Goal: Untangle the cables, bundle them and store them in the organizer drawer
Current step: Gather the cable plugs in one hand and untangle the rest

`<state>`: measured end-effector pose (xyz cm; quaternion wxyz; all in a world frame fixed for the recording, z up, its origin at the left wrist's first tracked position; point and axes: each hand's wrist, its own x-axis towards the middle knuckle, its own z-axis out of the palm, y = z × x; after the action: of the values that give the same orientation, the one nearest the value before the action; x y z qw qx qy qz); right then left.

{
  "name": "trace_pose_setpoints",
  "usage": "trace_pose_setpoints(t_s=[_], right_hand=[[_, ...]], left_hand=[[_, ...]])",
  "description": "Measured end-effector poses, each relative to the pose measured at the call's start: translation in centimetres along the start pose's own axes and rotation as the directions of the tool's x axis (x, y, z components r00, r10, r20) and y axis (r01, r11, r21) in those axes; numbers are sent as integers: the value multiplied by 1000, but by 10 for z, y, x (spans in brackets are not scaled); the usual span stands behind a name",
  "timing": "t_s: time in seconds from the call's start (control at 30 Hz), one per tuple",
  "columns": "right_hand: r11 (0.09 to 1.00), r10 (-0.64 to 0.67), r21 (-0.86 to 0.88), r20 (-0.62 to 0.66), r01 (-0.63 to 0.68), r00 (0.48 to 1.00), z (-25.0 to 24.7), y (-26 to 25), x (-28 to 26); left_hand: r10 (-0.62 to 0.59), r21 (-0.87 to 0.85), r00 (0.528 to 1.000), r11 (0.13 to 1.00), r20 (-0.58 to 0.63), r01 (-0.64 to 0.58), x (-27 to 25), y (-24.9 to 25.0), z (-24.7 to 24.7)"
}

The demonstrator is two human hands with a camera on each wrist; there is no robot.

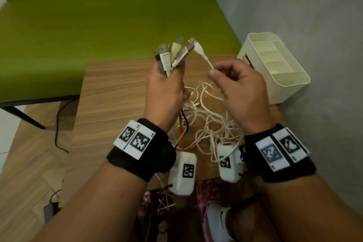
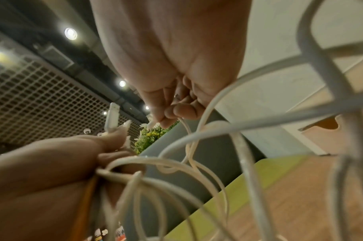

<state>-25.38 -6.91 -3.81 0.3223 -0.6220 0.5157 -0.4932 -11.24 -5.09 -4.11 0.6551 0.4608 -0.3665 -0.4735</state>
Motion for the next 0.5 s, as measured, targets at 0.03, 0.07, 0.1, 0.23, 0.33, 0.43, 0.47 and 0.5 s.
trace_pose_setpoints(t_s=[0.03, 0.07, 0.1, 0.23, 0.33, 0.43, 0.47, 0.5], right_hand=[[999, -4, 32, 5, 4, 1000, 0, -2, -6], [998, -13, 64, 16, 12, 1000, 1, -3, -11], [995, -27, 102, 37, 23, 999, 2, -4, -13], [987, -59, 156, 140, 37, 988, 1, -1, -16], [991, -115, 98, 200, 97, 973, -1, 2, -16], [972, -226, -12, 221, 234, 949, -7, 1, -16], [944, -288, -92, 234, 316, 929, -13, -1, -16], [916, -317, -157, 277, 368, 907, -20, -4, -16]], left_hand=[[1, -30, 999, 1000, 33, 0, -2, 0, 5], [3, -30, 998, 1000, 69, -1, -3, -1, 8], [5, -6, 996, 1000, 94, -5, -4, -2, 11], [-1, 51, 992, 999, 123, -5, -1, -9, 9], [26, 69, 985, 997, 173, -38, 1, -7, 6], [76, 80, 980, 993, 183, -92, 1, -4, 6], [95, 77, 982, 991, 163, -109, 3, -3, 4], [111, 66, 984, 990, 136, -121, 4, -1, 0]])
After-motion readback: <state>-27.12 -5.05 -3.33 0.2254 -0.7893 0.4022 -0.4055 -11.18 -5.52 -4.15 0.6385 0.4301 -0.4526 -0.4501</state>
